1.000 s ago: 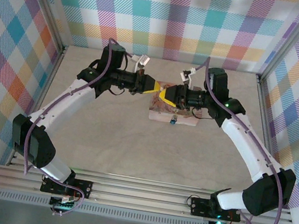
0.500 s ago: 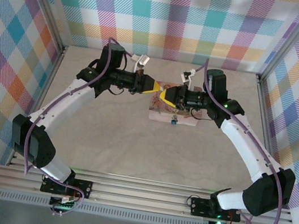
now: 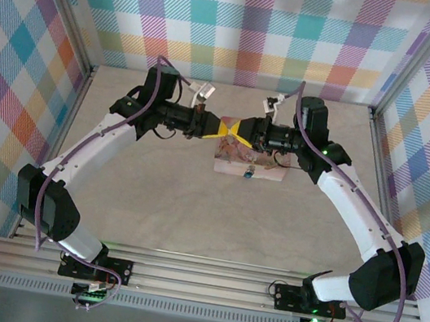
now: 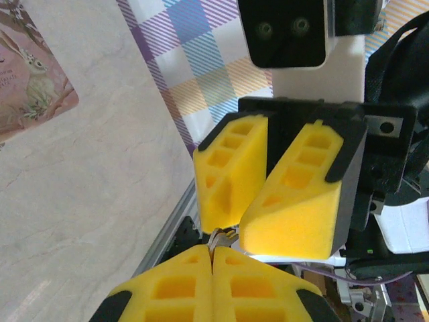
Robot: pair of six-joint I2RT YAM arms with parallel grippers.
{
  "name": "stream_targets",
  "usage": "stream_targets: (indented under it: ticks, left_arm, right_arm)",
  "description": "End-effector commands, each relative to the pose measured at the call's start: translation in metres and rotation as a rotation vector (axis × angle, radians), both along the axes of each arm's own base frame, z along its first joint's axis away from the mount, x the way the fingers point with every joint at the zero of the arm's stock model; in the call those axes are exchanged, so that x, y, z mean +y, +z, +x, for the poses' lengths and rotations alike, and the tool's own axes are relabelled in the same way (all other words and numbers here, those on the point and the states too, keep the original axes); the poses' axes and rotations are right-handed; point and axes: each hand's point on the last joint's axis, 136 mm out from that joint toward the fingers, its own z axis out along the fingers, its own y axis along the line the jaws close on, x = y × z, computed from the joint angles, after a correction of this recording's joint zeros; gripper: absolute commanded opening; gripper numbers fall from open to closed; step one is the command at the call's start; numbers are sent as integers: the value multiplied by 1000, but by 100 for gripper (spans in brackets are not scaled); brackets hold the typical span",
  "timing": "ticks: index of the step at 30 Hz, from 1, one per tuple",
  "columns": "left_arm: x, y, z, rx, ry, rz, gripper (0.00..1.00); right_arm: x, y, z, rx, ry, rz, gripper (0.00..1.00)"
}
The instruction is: Unlock the padlock with the key
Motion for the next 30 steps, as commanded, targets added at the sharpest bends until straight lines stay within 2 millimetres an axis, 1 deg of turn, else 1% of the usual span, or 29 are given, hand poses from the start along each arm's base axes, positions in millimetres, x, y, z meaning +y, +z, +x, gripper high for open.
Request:
stream_targets:
  ticks: [1, 4, 6, 7, 10, 11, 13, 16, 22, 28, 30]
  left_arm:
    - [2, -5, -9, 10, -36, -2, 0]
    - [3, -5, -11, 13, -38, -3, 0]
    - [3, -7, -11, 17, -35, 0, 0]
    - [3, -7, -11, 17, -35, 1, 0]
    - [4, -10, -10, 28, -25, 12, 0]
    - [5, -11, -9, 35, -17, 19, 0]
    - [6, -13, -6, 45, -1, 26, 0]
    - [6, -11, -4, 49, 9, 20, 0]
    - [7, -9, -2, 48, 19, 19, 0]
    - [8, -11, 1, 50, 38, 27, 0]
    - [7, -11, 2, 47, 44, 23, 0]
  right_arm:
    - [-1, 4, 6, -25, -27, 13, 22]
    - [1, 2, 7, -15, -21, 15, 12]
    - [2, 1, 6, -6, -14, 19, 11]
    - [2, 2, 5, -8, -7, 22, 13]
    - [3, 1, -1, -7, 28, 26, 31]
    - [3, 1, -5, -9, 42, 21, 35]
    - [2, -2, -11, -12, 59, 1, 39]
    - [0, -9, -15, -8, 67, -18, 40]
    - [6, -13, -16, 0, 95, -18, 39]
    - [11, -13, -19, 10, 124, -7, 30]
    - [11, -14, -20, 14, 130, -6, 24]
